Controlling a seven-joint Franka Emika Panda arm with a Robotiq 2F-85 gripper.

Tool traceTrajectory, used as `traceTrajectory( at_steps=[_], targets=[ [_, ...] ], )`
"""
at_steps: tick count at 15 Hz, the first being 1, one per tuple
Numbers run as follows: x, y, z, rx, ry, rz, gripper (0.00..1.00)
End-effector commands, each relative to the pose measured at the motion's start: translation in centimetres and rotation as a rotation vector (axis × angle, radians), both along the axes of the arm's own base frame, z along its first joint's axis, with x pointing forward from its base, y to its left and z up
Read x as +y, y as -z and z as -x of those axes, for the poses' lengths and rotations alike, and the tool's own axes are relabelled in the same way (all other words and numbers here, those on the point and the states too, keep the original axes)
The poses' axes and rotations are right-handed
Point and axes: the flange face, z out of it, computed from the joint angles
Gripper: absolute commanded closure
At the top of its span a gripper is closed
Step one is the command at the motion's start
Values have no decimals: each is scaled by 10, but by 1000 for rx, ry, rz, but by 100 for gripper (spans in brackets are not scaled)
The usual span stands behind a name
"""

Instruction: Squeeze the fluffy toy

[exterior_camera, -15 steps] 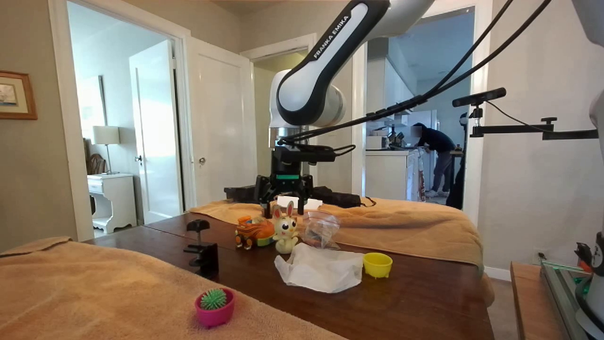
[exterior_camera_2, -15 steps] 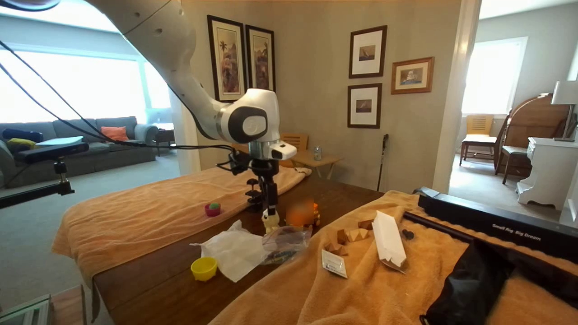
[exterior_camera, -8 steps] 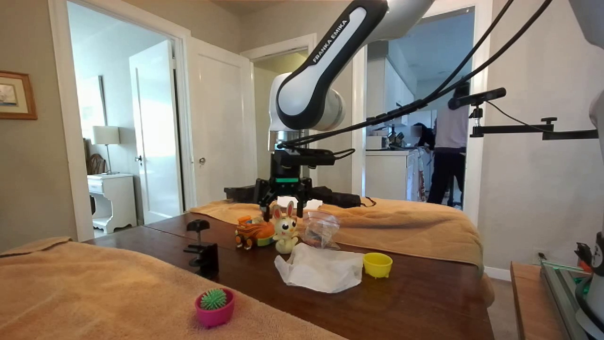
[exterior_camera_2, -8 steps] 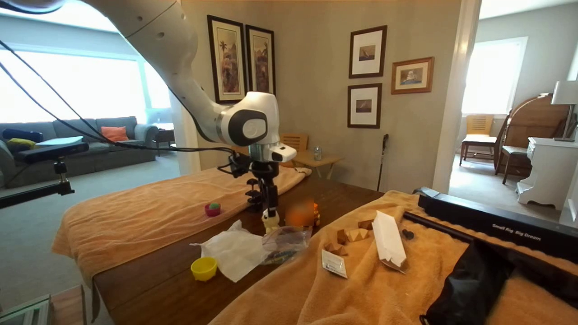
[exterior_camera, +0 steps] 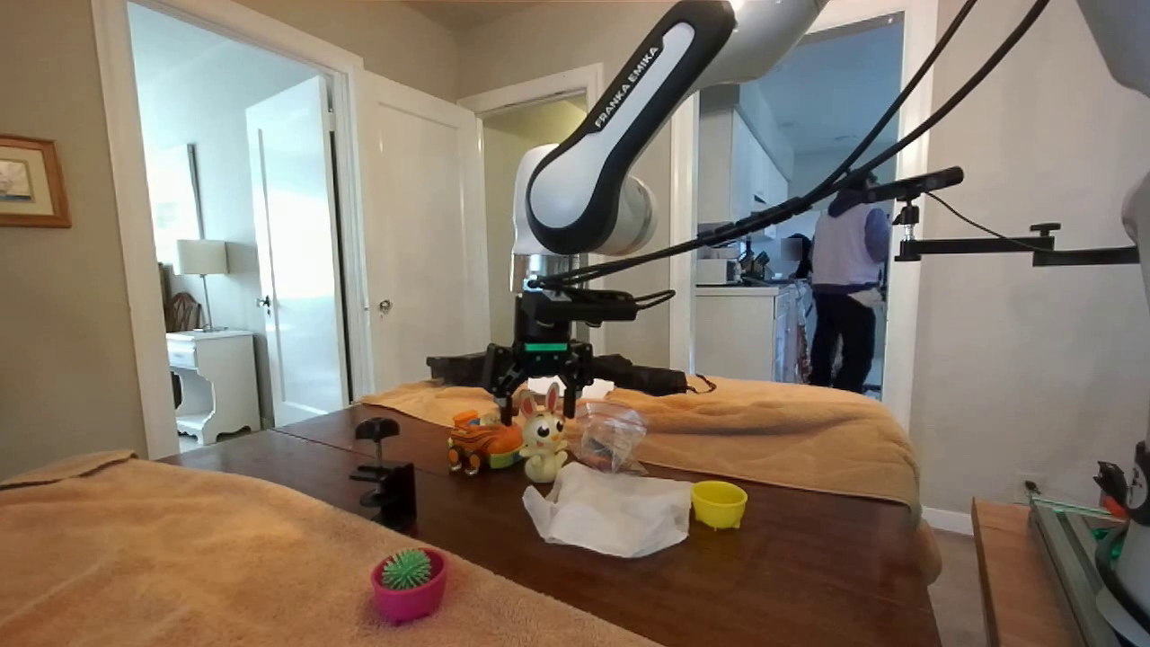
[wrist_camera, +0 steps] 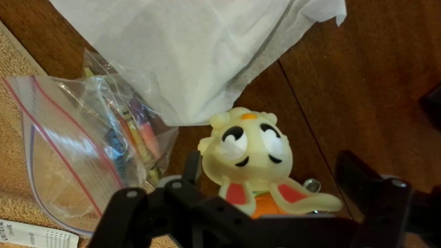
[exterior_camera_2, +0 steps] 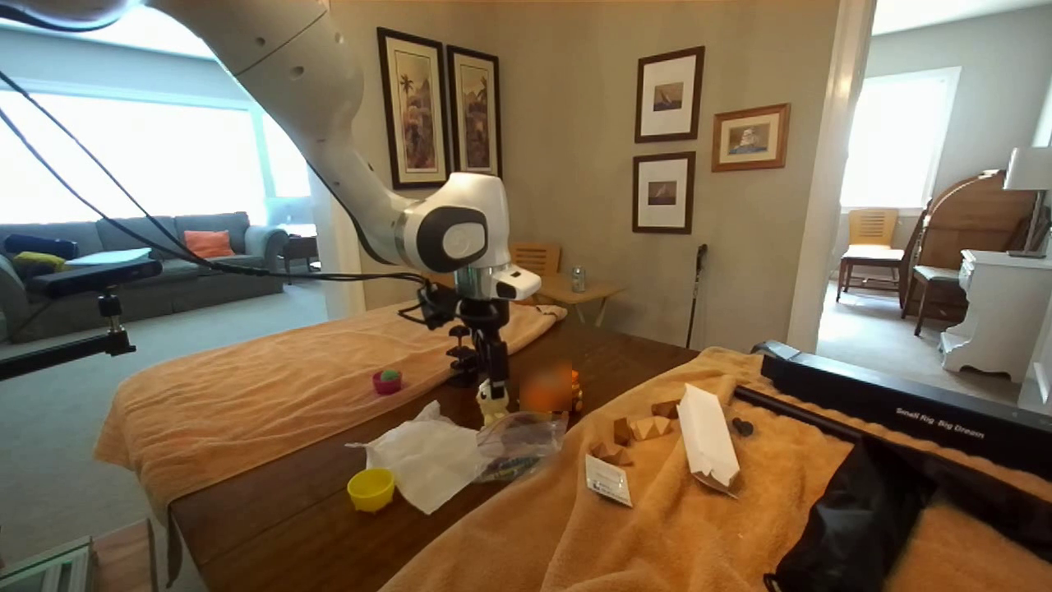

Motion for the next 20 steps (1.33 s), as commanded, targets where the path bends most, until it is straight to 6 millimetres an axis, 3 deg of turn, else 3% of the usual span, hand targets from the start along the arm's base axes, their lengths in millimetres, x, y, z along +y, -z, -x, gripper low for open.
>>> traceTrajectory(
  at_steps=[1, 5, 7, 8, 10, 13, 20],
  targets=[
    [0, 2, -3, -20, -19, -1, 0],
    [0, 3, -3, -22, -23, -2, 0],
    [0, 3, -3, -25, -26, -1, 8],
    [-1, 3, -3, -26, -28, -1, 29],
    [-1, 3, -3, -27, -32, -2, 37],
    [-1, 3, -3, -30, -39, -2, 60],
    [-3, 2, -4, -30, -54, -1, 80]
  ],
)
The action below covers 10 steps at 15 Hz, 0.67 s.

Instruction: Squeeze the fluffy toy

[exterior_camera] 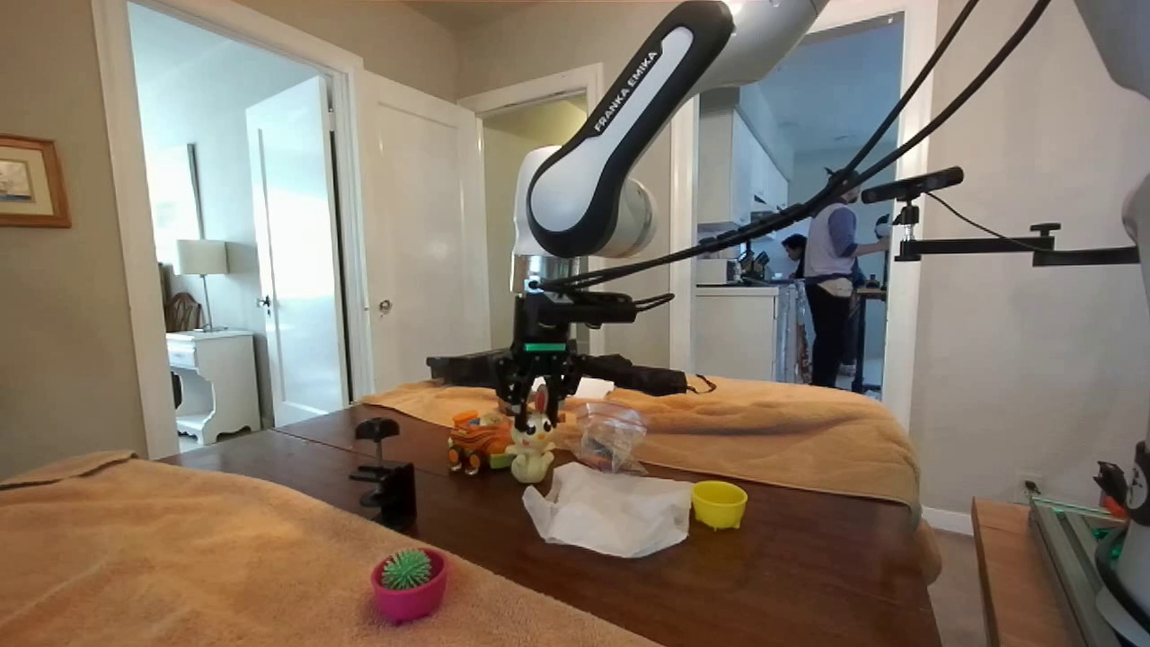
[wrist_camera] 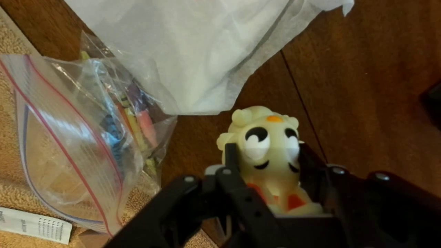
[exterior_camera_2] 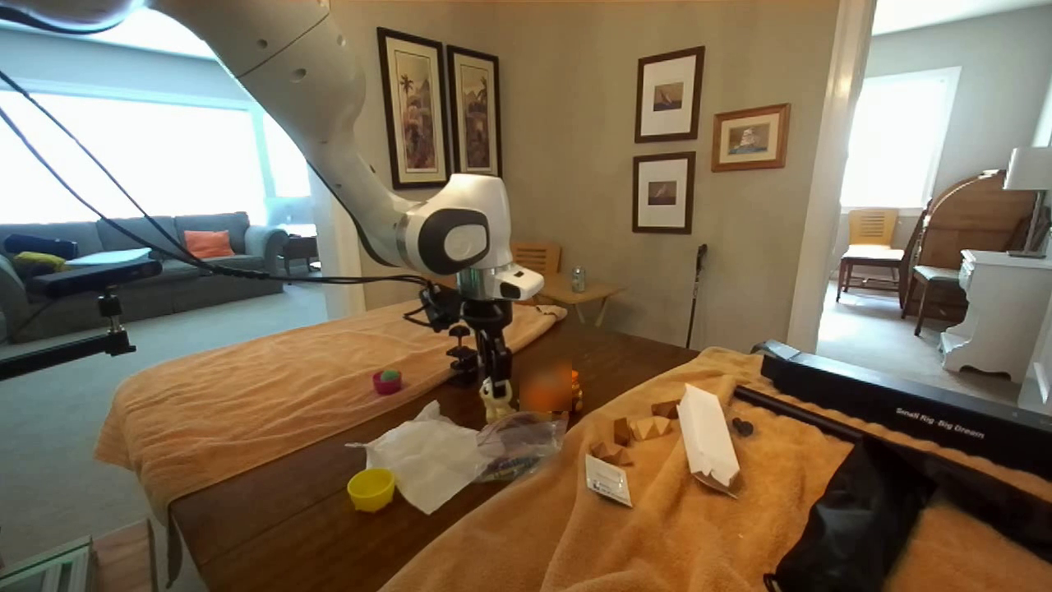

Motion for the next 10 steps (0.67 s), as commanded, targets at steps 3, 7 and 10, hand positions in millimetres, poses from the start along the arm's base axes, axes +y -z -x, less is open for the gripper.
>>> traceTrajectory(
  at_steps=[3, 7, 10],
  targets=[
    [-1, 3, 0, -2, -27, -4, 83],
    [0, 4, 1, 2, -30, -4, 84],
    [3, 2, 5, 17, -36, -22, 84]
  ],
)
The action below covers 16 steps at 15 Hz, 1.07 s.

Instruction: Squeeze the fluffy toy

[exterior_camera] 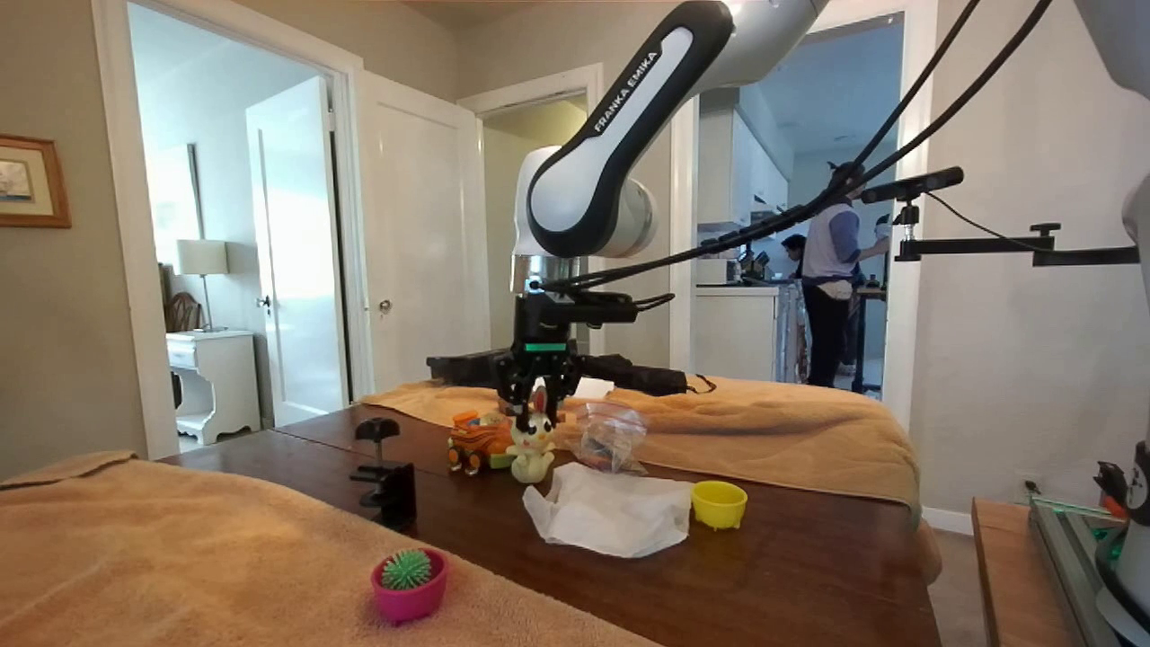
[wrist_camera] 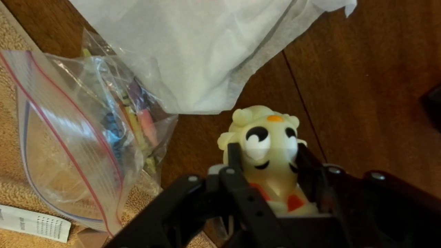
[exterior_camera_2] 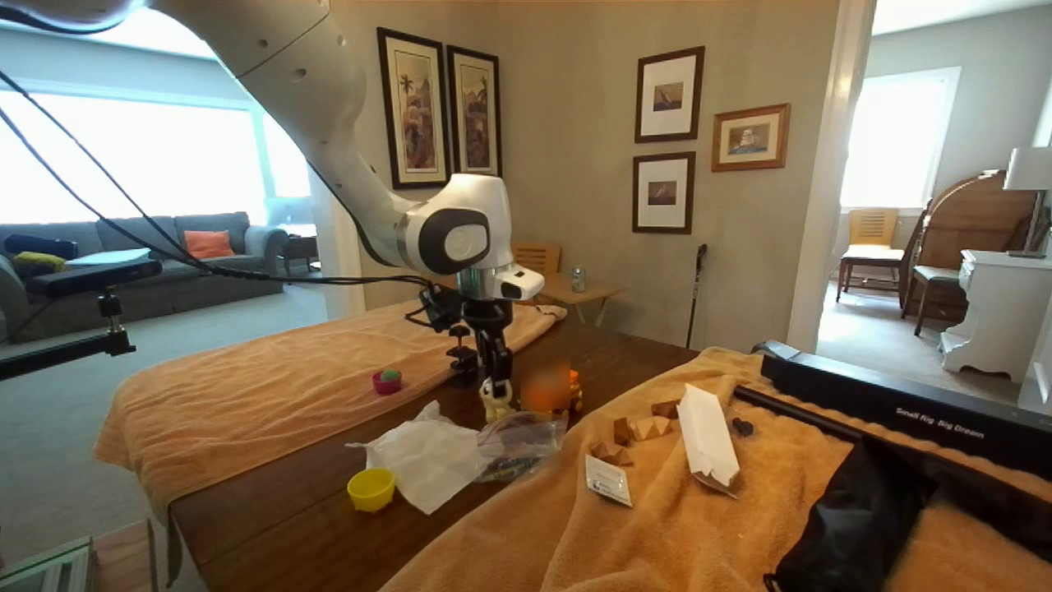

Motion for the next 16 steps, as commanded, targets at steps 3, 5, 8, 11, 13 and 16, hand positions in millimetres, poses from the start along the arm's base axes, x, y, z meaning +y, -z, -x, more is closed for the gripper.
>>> traceTrajectory(
  at_steps=[3, 5, 8, 11, 13, 16],
  targets=[
    [11, -3, 10, 17, -37, -31, 84],
    [12, -2, 11, 11, -48, -24, 84],
    [11, -1, 10, 11, -58, -18, 84],
    [11, -1, 10, 11, -60, -14, 84],
    [10, -1, 10, 13, -57, -9, 84],
    [9, 0, 10, 14, -55, -4, 28]
  ],
)
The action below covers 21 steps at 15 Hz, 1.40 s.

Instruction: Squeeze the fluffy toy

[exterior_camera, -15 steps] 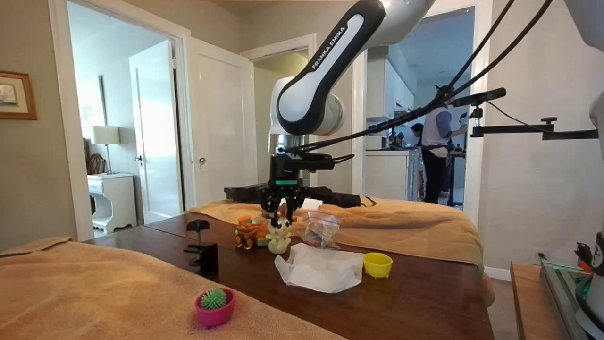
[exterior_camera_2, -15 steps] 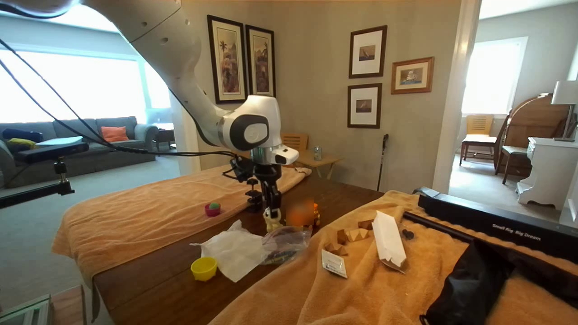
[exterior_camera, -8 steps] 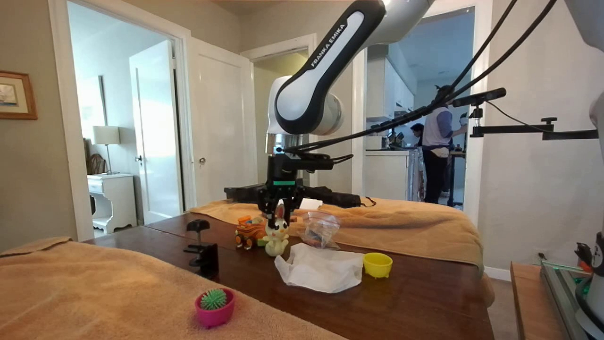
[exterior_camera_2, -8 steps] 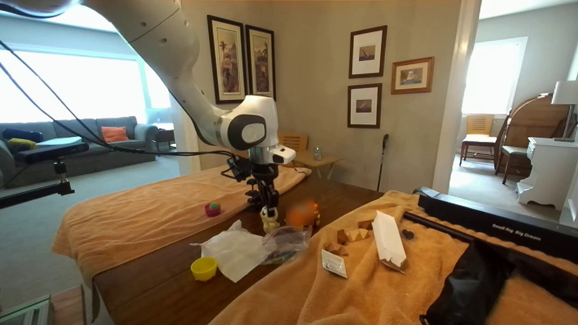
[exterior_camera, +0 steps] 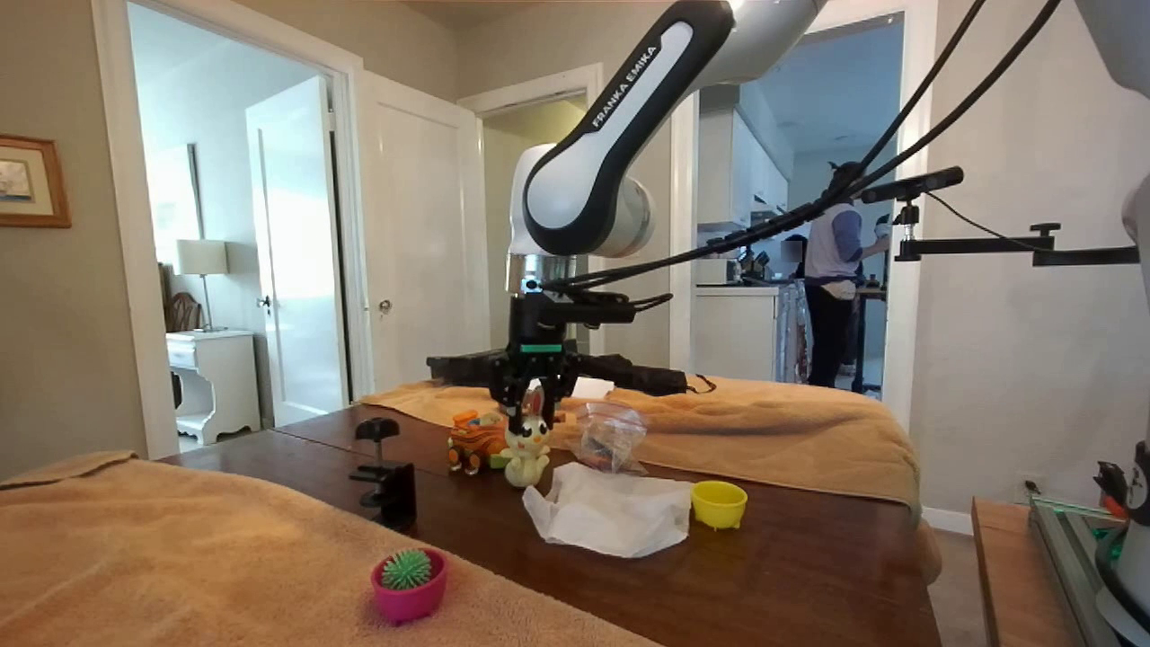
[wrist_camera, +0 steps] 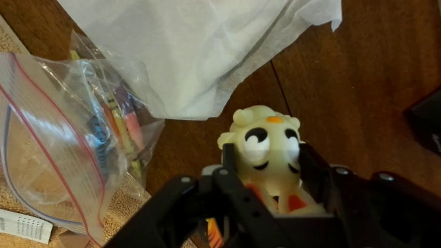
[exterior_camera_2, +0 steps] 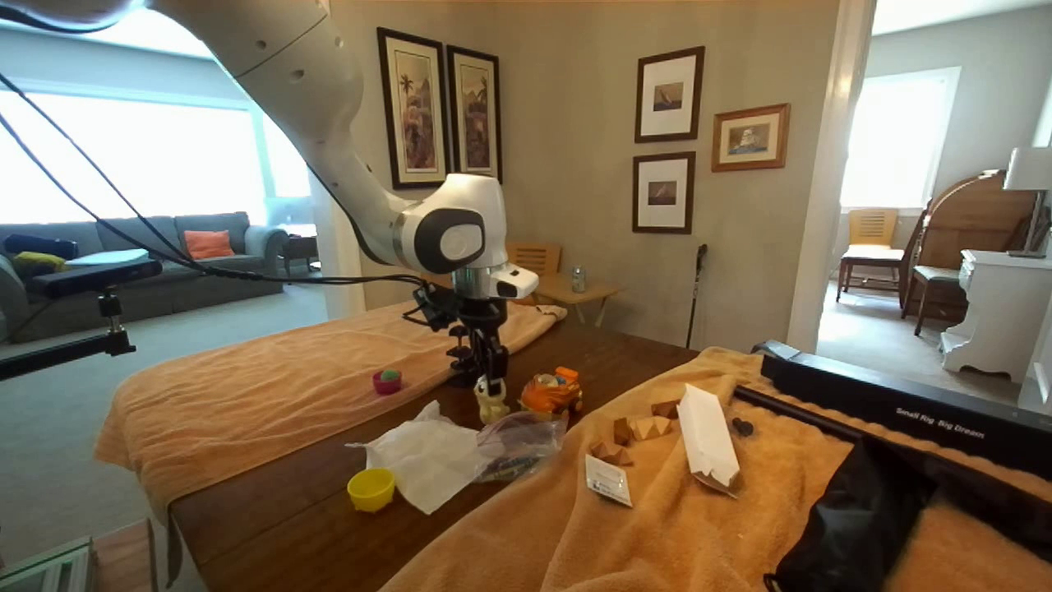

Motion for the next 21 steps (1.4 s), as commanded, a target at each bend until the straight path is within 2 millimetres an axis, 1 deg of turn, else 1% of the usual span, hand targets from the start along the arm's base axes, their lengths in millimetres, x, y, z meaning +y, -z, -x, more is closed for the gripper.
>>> traceTrajectory(
  at_steps=[1, 3, 4, 5, 8, 12, 21],
  targets=[
    [-2, 1, 8, 14, -10, 5, 20],
    [-2, 3, 10, 20, -8, 4, 5],
    [-2, 4, 11, 23, -9, 5, 1],
    [-2, 5, 12, 26, -9, 6, 0],
    [-3, 5, 13, 28, -10, 8, 0],
    [-3, 0, 10, 10, 4, 7, 0],
    [-6, 1, 5, -15, 56, -7, 0]
  ],
)
